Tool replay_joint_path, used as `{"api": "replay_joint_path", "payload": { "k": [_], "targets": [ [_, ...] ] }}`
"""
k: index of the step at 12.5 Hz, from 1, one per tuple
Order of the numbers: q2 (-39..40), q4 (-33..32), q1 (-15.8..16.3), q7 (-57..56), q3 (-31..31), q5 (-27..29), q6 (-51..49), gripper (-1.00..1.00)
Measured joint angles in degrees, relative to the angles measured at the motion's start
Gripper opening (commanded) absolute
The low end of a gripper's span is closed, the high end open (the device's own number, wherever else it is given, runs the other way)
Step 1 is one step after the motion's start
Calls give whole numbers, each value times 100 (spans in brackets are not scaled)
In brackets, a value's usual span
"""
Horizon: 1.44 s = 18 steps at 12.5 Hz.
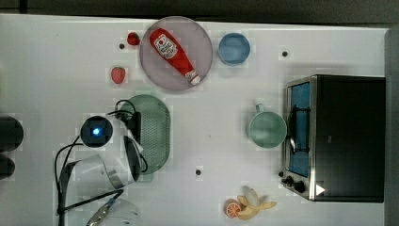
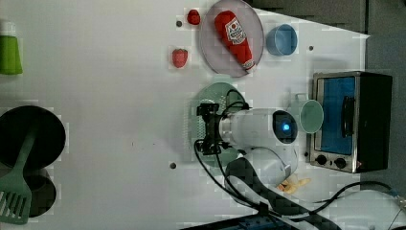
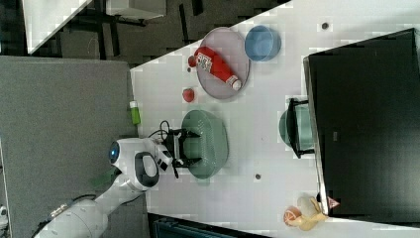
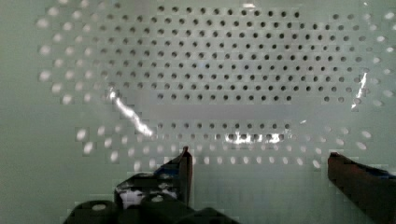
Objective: Drag strainer right to left.
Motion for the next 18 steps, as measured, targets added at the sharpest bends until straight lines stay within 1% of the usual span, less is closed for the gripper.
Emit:
{"api": "replay_joint_path", "payload": {
  "k": [2,5,7,10,13,15,16,18],
  "targets": [
    [88,190,207,0,-35,4,-67,100],
    [176,425,421,112,3,89,-45,100],
    [309,683,550,358,65,60,6,100],
    [533,1074,887,627,27,81,-67,100],
    [690,1298,1116,795,-24,125,-95,100],
    [902,1500,1195,800,-23,236,-34,100],
    [981,1522,1284,800,-103,199,-17,100],
    [1087,1511,1320,806,-67,237,39,100]
  ]
}}
